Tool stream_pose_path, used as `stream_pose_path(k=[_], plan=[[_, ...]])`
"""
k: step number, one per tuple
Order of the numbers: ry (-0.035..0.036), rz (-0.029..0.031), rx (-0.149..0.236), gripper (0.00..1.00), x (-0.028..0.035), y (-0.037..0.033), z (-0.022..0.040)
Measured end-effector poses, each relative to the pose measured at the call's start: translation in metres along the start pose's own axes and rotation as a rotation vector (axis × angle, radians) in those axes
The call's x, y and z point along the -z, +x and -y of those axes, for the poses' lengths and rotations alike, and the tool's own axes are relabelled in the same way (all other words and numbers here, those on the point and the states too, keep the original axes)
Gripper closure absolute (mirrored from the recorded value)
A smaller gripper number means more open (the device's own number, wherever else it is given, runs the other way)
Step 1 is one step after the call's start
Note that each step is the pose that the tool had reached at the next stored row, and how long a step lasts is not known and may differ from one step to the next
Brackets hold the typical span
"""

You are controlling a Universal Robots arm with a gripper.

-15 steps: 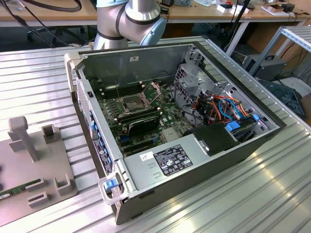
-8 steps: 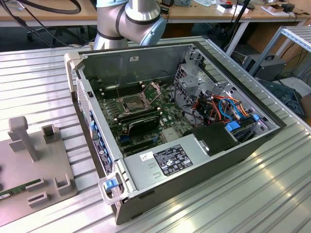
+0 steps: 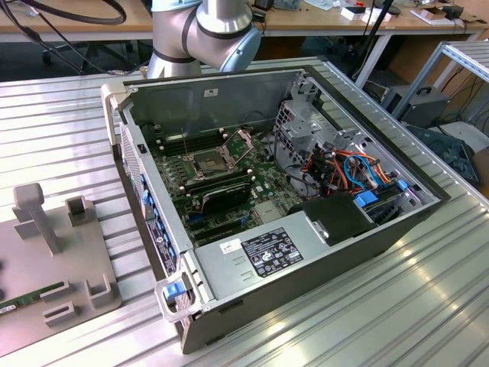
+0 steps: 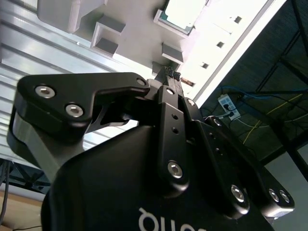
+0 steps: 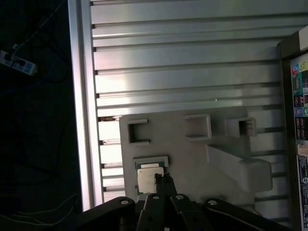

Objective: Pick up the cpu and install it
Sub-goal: 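Reach for the cpu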

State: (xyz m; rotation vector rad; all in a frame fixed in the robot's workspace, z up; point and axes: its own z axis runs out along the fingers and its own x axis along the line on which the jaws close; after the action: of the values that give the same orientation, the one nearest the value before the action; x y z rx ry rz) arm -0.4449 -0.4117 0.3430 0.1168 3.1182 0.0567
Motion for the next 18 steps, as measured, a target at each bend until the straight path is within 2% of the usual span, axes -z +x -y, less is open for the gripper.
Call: stream_pose_path(k=[1, 2, 3, 6, 11, 18], plan=[[0.0002, -0.0017, 0.0, 0.89, -0.001, 0.0002, 0.0001], [0.001, -0.0087, 0.0, 0.89, -0.0026, 0.0004, 0.0001], [0.0023, -0.0211, -0.001, 0.89, -0.0047, 0.0005, 0.0002], [0.0036, -0.0371, -0.001, 0.89, -0.0073, 0.0006, 0.0003], [0.0039, -0.0376, -0.001, 0.89, -0.0077, 0.0008, 0.0004], [0.0039, -0.0376, 0.0, 0.89, -0.0107, 0.0059, 0.0017]])
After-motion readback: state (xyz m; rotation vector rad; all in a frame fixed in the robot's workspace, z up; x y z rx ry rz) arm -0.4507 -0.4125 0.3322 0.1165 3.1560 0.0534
